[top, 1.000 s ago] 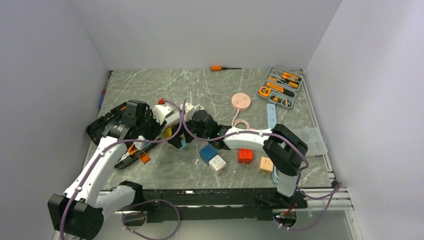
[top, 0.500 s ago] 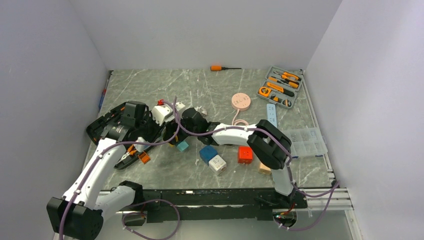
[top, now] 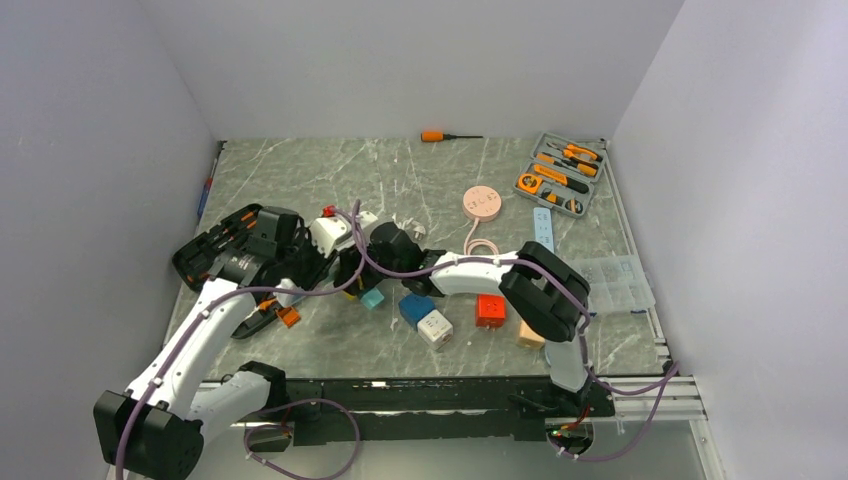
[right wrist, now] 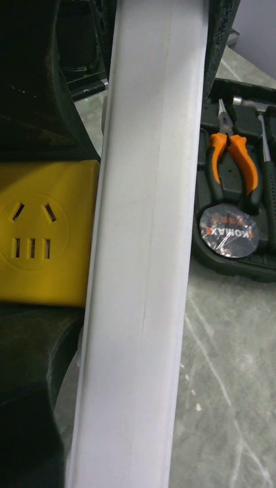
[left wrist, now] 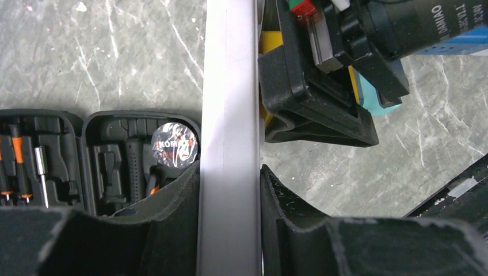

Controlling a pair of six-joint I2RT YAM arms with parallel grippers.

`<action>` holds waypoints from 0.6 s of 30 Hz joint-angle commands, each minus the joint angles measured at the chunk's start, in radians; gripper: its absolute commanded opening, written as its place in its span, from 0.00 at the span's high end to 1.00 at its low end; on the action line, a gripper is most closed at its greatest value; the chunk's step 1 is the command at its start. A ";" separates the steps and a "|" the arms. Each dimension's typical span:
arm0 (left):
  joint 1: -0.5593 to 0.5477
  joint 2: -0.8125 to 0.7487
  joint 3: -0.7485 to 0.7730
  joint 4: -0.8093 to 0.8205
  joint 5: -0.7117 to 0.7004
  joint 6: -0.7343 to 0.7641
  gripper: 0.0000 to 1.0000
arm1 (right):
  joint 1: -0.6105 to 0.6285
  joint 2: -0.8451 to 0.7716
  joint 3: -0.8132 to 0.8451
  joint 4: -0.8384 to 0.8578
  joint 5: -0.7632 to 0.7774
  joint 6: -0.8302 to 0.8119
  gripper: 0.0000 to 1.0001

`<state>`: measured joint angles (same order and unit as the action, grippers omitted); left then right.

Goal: Pull the plug off the socket
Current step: Remove the plug from the socket, then place the plug at the center of the board.

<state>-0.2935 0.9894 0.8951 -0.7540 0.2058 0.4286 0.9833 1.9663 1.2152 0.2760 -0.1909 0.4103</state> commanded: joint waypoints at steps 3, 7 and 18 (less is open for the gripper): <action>0.004 -0.030 -0.018 0.205 -0.201 0.096 1.00 | -0.011 -0.105 -0.103 -0.070 0.005 0.009 0.83; -0.008 0.004 -0.037 0.264 -0.330 0.100 1.00 | -0.002 -0.129 -0.131 -0.110 0.047 0.012 0.83; -0.038 0.036 -0.050 0.303 -0.401 0.115 1.00 | 0.021 -0.167 -0.179 -0.124 0.097 0.055 0.82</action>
<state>-0.3241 1.0386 0.8188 -0.5312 -0.1772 0.5312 0.9928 1.8698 1.0386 0.1314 -0.1093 0.4393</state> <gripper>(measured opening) 0.391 0.639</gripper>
